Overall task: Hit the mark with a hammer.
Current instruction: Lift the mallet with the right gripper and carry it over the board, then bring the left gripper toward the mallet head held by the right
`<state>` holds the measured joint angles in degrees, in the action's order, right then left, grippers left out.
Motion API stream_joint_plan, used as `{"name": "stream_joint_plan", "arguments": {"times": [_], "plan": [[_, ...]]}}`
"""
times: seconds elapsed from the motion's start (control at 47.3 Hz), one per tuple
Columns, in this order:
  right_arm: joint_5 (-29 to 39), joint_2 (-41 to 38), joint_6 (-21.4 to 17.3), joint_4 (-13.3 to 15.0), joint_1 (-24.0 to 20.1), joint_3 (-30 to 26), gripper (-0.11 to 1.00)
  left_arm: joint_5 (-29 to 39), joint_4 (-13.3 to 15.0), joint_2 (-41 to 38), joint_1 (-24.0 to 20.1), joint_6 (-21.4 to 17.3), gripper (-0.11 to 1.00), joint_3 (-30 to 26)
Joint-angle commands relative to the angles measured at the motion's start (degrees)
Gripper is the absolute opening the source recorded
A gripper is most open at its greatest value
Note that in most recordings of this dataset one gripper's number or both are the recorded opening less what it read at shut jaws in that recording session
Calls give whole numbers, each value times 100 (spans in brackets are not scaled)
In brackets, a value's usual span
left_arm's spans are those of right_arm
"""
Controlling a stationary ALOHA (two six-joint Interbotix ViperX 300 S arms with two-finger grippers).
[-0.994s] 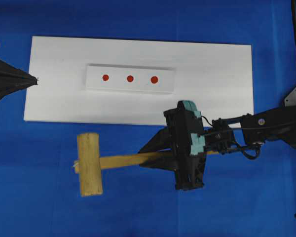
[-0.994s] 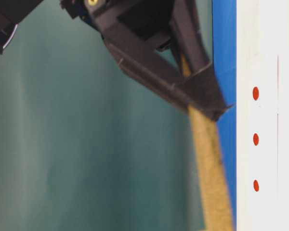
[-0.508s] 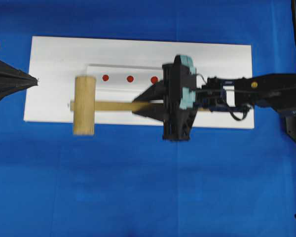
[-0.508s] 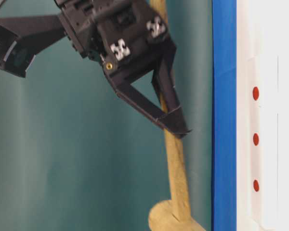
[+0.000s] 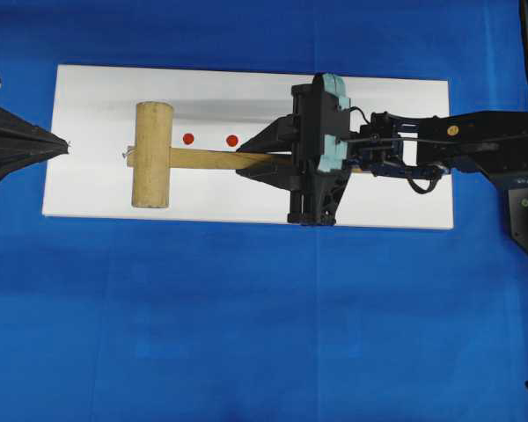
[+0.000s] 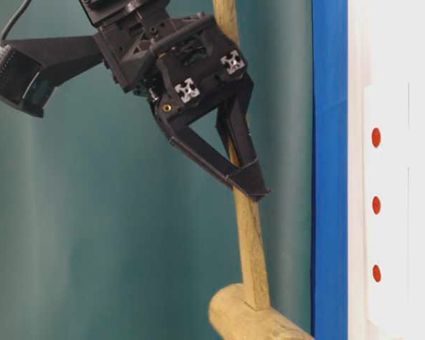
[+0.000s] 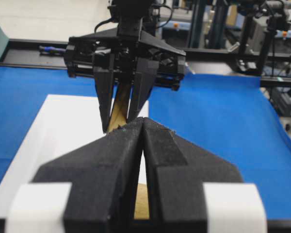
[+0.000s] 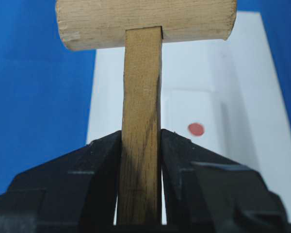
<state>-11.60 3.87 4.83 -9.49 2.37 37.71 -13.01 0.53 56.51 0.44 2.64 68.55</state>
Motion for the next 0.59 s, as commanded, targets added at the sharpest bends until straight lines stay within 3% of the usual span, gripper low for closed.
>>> {"name": "stream_joint_plan", "arguments": {"times": [0.0,0.148,0.275,0.571], "plan": [[-176,229,281,88,35,-88,9,-18,0,-44,18,9,0,-62],[-413,229,1362,149,79,-88,9,-18,9,-44,18,9,0,-62],[-712,229,2566,114,132,-88,9,-18,9,-26,18,9,0,-62],[-1521,237,4878,-158,132,-70,9,-18,18,-18,18,193,0,-62]]}}
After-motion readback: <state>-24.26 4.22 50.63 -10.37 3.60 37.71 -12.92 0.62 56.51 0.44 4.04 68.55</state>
